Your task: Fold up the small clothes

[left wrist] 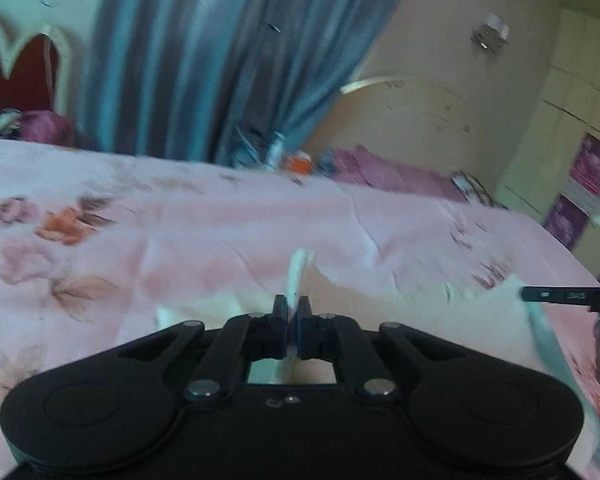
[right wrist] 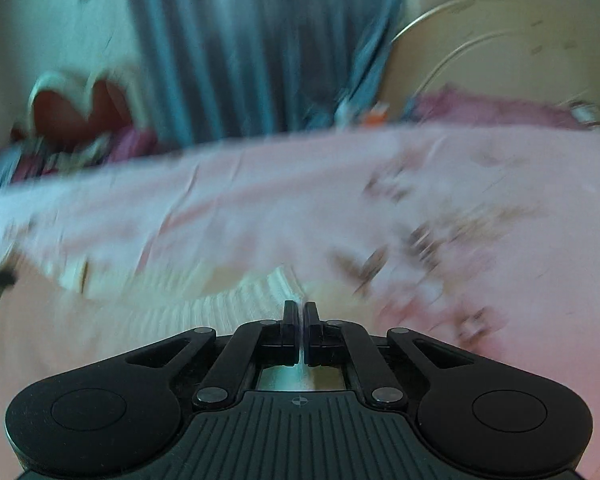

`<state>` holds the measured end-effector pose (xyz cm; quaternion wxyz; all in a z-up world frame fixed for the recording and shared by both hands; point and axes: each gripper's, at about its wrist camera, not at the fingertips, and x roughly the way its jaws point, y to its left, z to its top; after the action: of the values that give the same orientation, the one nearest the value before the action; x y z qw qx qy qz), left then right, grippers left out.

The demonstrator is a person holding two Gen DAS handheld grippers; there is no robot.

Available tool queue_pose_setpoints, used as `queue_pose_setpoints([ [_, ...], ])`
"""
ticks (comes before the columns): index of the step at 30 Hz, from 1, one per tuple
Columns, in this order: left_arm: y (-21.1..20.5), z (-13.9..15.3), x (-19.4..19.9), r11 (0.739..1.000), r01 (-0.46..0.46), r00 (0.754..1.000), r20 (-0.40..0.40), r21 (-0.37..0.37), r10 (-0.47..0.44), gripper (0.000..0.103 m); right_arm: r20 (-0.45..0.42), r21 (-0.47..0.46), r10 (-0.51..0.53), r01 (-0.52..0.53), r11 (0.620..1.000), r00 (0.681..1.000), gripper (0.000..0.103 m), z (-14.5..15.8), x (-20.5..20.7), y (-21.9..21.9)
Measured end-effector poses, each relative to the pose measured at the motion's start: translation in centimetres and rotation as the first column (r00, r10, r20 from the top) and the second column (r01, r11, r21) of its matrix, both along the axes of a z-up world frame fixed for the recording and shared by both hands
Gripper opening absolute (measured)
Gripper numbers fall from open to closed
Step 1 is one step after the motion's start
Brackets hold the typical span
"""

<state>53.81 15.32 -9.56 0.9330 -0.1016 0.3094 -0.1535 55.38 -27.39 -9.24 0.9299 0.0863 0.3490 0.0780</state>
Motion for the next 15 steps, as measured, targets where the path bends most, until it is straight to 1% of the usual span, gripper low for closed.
queue_pose_setpoints([
  [1, 0.2, -0.1, 0.1, 1.0, -0.013, 1.0, -0.004, -0.014, 0.012, 0.004, 0.007, 0.002, -0.017, 0.017, 1.0, 1.0, 0.001, -0.1, 0.1, -0.3],
  [2, 0.3, -0.5, 0.6, 1.0, -0.017, 0.999, -0.027, -0.021, 0.016, 0.004, -0.001, 0.008, -0.02, 0.02, 1.0, 1.0, 0.001, -0.5, 0.4, -0.4],
  [5, -0.6, -1.5, 1.8, 1.0, -0.002, 0.995, -0.102, 0.021, 0.005, 0.003, -0.041, 0.0, -0.009, 0.009, 1.0, 0.999, 0.001, -1.6, 1.0, 0.0],
  [7, -1.0, -2.1, 2.3, 0.999, 0.002, 0.989, -0.147, 0.054, 0.006, 0.004, -0.07, 0.015, -0.023, 0.024, 1.0, 0.997, 0.001, -2.2, 1.5, -0.3],
  [8, -1.1, -2.3, 2.4, 0.998, -0.002, 0.987, -0.163, 0.057, 0.011, 0.004, -0.084, 0.022, -0.026, 0.028, 0.999, 0.996, 0.001, -2.6, 1.6, -0.4],
  [13, -0.6, -2.7, 2.8, 0.999, -0.019, 0.981, -0.191, 0.043, 0.027, 0.004, -0.108, 0.023, -0.02, 0.022, 0.999, 0.994, 0.001, -2.8, 1.4, -0.6],
  [14, -0.5, -2.8, 2.9, 0.999, -0.025, 0.98, -0.199, 0.036, 0.032, 0.005, -0.109, 0.023, -0.018, 0.021, 1.0, 0.994, 0.001, -2.9, 1.4, -0.6],
  [15, -0.4, -2.7, 3.1, 0.999, -0.035, 0.977, -0.208, 0.038, 0.042, 0.008, -0.114, 0.021, -0.015, 0.017, 1.0, 0.993, 0.001, -2.9, 1.5, -0.5],
])
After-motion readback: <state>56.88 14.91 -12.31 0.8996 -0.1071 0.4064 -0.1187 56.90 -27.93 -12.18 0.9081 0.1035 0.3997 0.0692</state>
